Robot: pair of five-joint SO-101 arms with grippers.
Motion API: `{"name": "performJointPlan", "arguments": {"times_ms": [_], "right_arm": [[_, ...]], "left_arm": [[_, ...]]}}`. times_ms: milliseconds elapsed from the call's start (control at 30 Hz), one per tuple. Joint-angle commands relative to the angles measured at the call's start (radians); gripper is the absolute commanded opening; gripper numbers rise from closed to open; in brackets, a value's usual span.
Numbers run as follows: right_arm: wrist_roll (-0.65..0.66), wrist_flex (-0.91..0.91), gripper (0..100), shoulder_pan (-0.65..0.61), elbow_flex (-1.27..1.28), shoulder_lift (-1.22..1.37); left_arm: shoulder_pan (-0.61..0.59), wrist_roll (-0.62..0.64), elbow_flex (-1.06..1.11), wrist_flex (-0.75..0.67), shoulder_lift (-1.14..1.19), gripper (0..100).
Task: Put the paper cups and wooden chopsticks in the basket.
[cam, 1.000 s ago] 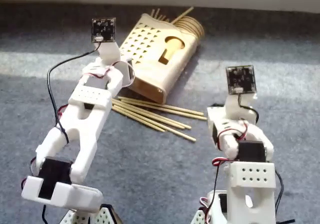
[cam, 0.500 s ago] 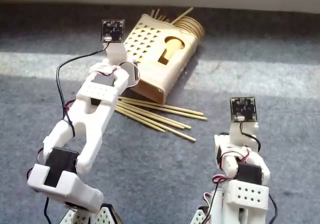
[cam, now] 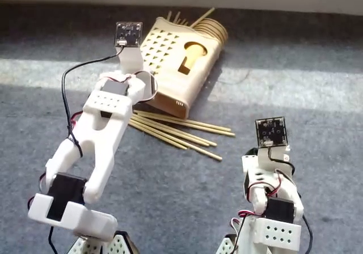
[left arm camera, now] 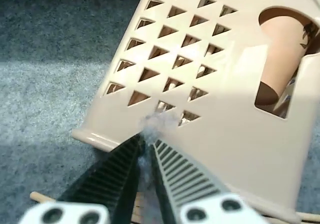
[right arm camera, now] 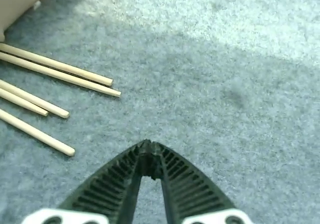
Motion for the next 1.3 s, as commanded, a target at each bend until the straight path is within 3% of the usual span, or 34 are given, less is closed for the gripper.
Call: {"name": "performJointPlan", "arguments": {"times_ms": [0, 533, 800, 1267], "right_arm": [[0.012, -0.024, 1.3, 0.010, -0.008, -0.007], [0.012, -0.024, 1.3, 0.010, -0.008, -0.007], [0.012, -0.024, 1.3, 0.010, -0.008, -0.007], [0.012, -0.024, 1.3, 0.008, -0.005, -0.007]], "left_arm": [[-0.012, -0.020, 0.050, 0.043, -0.051, 1], [-0.012, -0.028, 0.381, 0.035, -0.179, 1], [-0.010, -0.068, 0.570, -0.078, -0.314, 1], [0.001, -0.068, 0.662, -0.080, -0.369, 1]]}}
